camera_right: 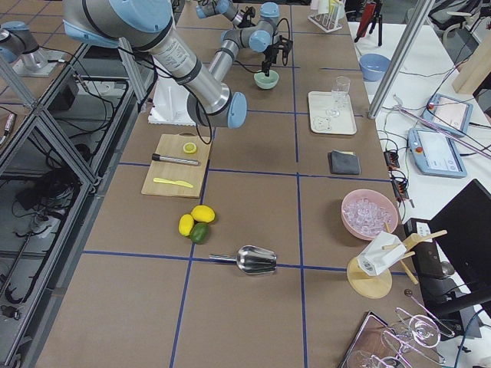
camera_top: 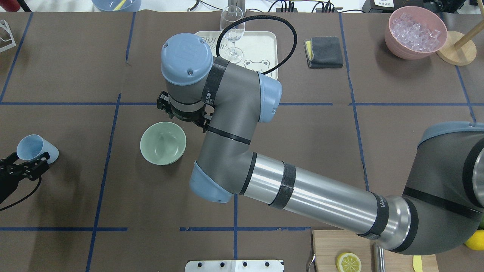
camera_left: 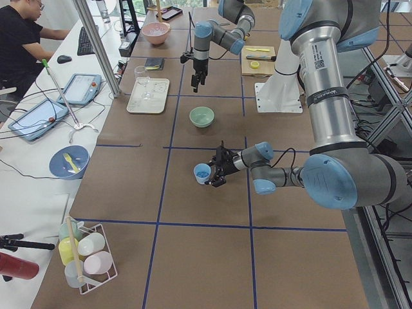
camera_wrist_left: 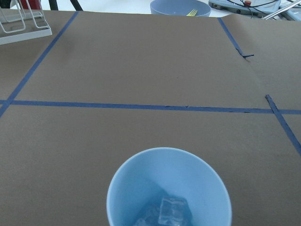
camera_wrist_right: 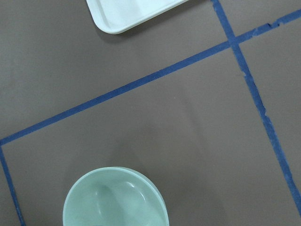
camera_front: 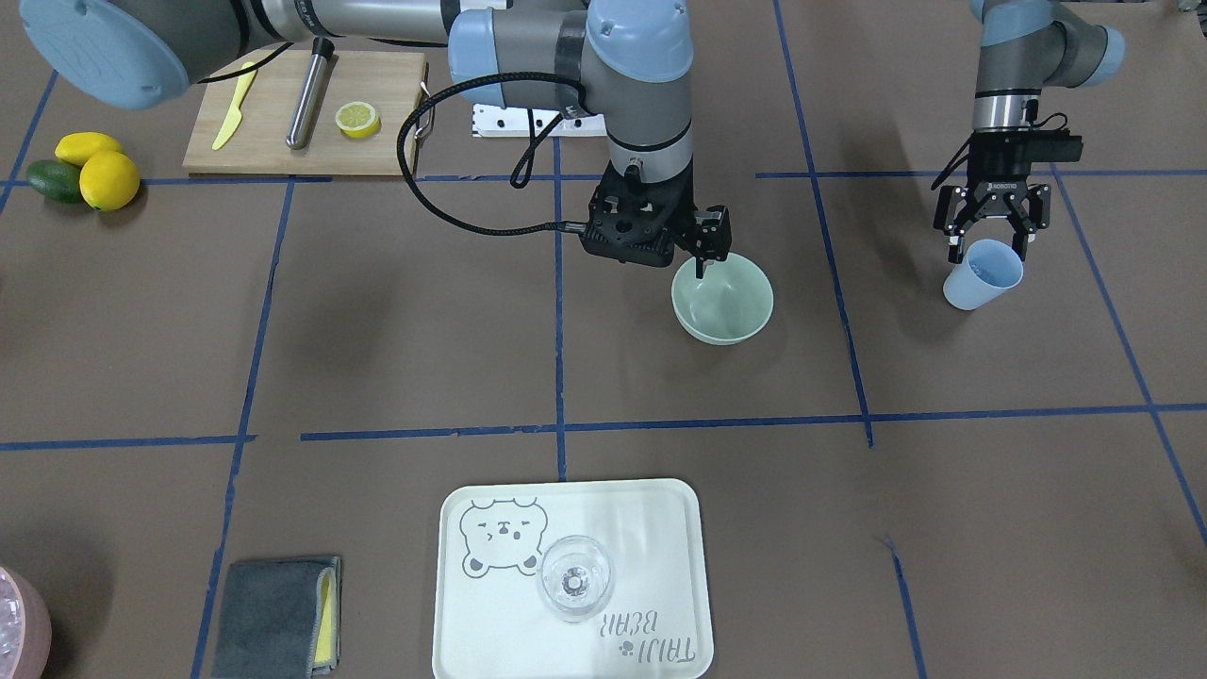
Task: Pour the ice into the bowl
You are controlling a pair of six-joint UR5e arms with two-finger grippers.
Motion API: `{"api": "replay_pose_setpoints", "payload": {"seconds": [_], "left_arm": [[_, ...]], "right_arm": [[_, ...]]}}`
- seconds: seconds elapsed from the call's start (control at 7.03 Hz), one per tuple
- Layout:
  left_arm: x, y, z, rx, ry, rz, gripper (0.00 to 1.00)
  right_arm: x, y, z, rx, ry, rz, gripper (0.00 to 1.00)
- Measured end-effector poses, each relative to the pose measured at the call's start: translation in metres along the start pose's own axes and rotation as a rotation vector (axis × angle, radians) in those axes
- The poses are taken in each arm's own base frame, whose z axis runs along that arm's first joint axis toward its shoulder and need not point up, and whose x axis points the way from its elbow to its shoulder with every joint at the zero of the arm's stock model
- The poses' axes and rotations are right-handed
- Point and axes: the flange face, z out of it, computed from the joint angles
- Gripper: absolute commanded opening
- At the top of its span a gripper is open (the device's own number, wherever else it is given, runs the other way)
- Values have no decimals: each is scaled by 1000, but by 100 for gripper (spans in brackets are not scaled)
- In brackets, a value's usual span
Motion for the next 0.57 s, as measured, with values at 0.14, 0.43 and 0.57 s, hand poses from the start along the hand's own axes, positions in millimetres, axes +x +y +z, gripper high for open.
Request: {"api": "replay_pose_setpoints", "payload": {"seconds": [0.14,0.43,0.57], "left_arm": [[-1,3,6,23,-13,7,100],[6,10,17,37,-15,7,100],[10,13,21,38,-14,6,100]], "right_arm": [[0,-1,-2,1,-3,0,100],[2,-3,-2,3,-3,2,100],[3,-4,-2,4,-2,3,100]]}}
